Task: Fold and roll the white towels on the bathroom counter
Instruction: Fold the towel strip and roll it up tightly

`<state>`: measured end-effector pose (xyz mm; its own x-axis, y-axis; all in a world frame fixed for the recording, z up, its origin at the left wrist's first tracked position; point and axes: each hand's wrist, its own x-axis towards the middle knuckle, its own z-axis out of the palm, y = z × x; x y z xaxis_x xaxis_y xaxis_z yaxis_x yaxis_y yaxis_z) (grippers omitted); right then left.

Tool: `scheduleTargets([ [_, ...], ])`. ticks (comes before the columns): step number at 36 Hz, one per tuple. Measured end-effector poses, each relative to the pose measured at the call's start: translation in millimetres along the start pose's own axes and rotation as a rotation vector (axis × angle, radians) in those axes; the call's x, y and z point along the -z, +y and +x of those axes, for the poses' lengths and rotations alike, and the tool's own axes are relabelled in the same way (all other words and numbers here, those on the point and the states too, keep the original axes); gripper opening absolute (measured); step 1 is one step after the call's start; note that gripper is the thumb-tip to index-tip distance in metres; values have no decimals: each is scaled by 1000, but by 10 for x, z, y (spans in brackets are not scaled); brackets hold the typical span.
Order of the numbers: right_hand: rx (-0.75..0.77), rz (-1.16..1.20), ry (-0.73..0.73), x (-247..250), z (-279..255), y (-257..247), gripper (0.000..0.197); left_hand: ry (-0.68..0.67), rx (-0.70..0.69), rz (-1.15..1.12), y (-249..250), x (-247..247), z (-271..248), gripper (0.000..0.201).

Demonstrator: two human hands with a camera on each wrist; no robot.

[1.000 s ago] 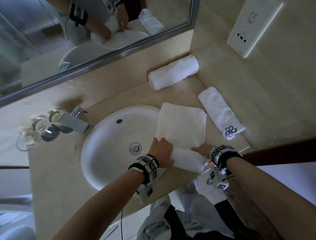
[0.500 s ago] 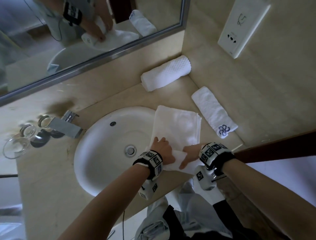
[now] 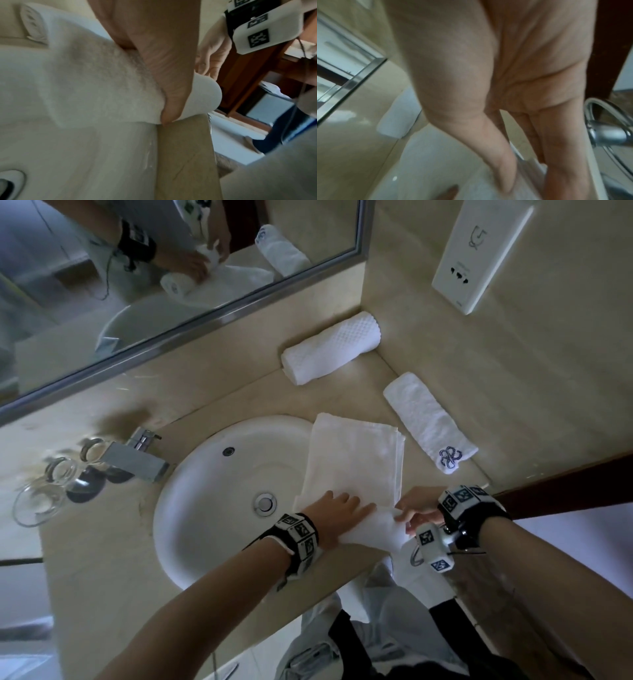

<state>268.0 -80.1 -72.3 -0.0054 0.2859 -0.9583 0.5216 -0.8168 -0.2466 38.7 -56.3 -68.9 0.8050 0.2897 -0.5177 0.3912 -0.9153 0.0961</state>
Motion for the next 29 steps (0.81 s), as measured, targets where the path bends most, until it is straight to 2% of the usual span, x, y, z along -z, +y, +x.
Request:
scheduleTargets([
  [1, -5, -6, -23, 45, 74, 40, 46, -5, 11, -5, 11, 13, 24, 97],
  [4, 8, 123, -11, 58, -114, 29, 25, -37, 29, -36, 25, 71, 94, 96],
  [7, 40, 336, 0, 48, -201, 40, 39, -36, 42, -111, 4, 90, 149, 89],
  [10, 67, 367, -22, 29, -305, 33, 56, -41, 50, -152, -35, 79, 192, 87],
  [12, 100, 97, 10, -5, -424, -37, 70, -46, 54, -175, -52, 74, 217, 85],
  [15, 228, -570, 231, -202, -456, -155, 96, -51, 67, -211, -50, 106, 265, 81],
  [17, 277, -851, 340, -466, -380, -200, 95, -62, 75, -241, -38, 151, 308, 78],
  [19, 295, -1042, 409, -711, -292, -205, 84, -81, 81, -247, -29, 182, 346, 69],
  [21, 375, -1043, 449, -797, -187, -211, 66, -91, 86, -239, -35, 181, 355, 63],
  [23, 410, -962, 434, -757, -118, -222, 58, -56, 100, -258, -51, 157, 334, 64],
  [26, 385, -875, 389, -646, -74, -260, 53, 62, 87, -177, -82, 124, 258, 74],
  [29, 382, -815, 352, -577, -19, -256, 46, 55, 47, -16, -75, 54, 131, 88],
])
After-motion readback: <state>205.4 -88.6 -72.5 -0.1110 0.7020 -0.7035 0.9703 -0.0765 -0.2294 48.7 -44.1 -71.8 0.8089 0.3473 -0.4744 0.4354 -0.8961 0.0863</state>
